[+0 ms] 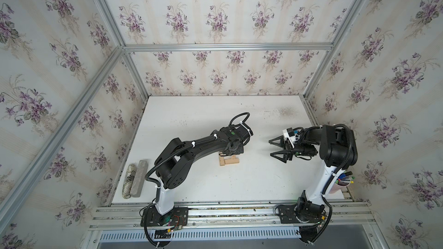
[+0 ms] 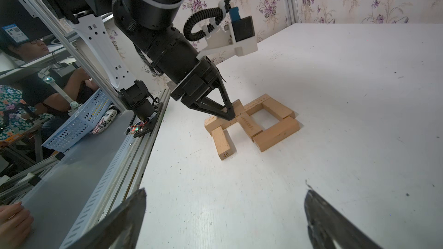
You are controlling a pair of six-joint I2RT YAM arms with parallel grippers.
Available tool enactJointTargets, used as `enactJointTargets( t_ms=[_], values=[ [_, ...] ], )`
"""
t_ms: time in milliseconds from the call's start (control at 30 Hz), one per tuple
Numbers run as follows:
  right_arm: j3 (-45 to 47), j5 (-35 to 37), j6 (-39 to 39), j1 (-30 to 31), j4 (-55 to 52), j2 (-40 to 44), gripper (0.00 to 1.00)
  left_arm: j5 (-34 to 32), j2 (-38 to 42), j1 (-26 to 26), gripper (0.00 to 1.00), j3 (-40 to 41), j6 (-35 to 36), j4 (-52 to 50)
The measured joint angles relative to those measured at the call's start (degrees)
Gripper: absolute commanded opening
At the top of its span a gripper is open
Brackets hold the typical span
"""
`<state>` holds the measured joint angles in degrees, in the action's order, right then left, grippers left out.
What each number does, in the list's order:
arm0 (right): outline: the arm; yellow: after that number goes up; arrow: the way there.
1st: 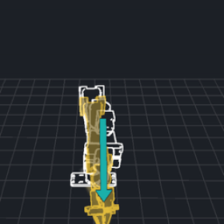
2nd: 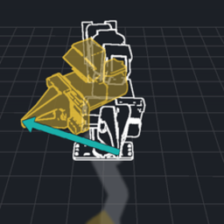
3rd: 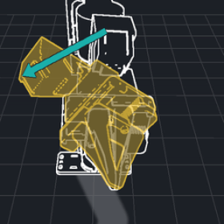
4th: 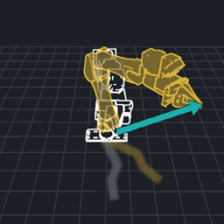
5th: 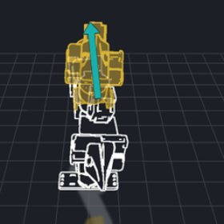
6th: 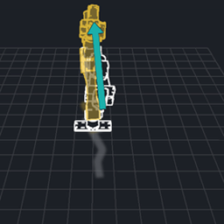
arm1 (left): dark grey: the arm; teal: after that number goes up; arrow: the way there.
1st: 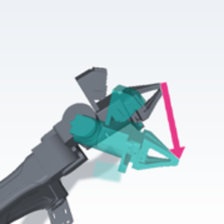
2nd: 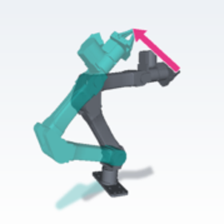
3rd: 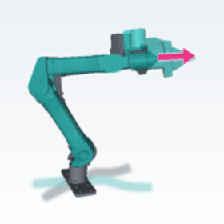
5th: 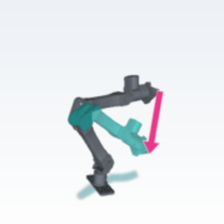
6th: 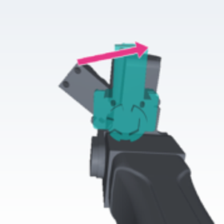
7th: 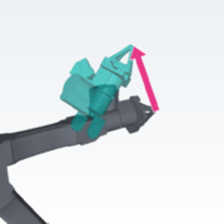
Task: Assemble the number 8 with building blocks
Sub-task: Assemble the building block at the center of the board.
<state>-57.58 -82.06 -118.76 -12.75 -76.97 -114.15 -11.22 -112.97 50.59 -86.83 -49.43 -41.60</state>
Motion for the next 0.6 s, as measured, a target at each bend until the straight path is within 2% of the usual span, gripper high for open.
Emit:
enactJointTargets(
  t_ms=[133, 600],
  values=[
    [0.0, 0.0, 0.0, 0.0, 0.0, 0.0, 1.00, 1.1, -3.2, 0.9, 0.26, -3.7, 0.1, 0.5],
    [0.0, 0.0, 0.0, 0.0, 0.0, 0.0, 1.00, 1.8, -8.5, 2.6, 0.27, -6.7, -2.2, 0.3]
  ],
)
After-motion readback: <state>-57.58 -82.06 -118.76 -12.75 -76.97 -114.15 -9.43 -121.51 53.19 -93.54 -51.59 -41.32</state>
